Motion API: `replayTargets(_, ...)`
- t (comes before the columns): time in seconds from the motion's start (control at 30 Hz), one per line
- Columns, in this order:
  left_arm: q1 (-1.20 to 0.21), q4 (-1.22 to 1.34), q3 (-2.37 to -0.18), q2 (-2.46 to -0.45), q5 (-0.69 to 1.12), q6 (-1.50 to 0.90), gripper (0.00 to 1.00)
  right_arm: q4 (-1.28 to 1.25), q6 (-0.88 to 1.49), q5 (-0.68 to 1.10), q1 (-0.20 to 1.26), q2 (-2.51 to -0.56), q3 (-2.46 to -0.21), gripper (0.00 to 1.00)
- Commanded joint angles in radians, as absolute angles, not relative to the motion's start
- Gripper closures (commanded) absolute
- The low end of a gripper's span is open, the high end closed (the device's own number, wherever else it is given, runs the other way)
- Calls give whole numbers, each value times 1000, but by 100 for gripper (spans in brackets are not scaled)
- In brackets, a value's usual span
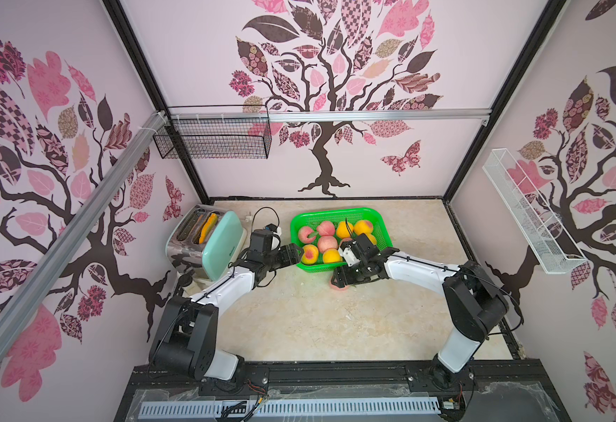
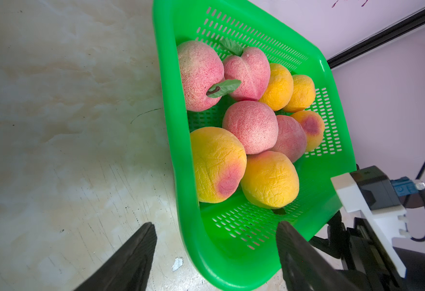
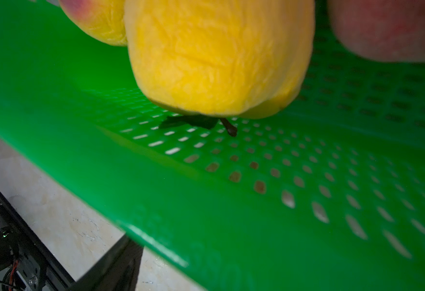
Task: Put the peaches into the basket
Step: Pick up the peach from the center of the board.
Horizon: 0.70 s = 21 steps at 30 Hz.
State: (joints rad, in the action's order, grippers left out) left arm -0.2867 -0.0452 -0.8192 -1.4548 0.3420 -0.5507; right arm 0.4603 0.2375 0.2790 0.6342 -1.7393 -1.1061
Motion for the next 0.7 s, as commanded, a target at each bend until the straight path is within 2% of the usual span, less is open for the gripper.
replayTargets(0.0,-290,-36,-828,-1452,338,-544,21,479,219,265,644,-1758,-1149,22)
replayTargets(0.3,-288,-37,-829,-1451,336,-539,21,485,213,275,643,-1752,-1142,37)
replayTargets(0.67,-289,-46,-836,-1451,341,-536,21,483,208,278,643,-1741,-1128,45)
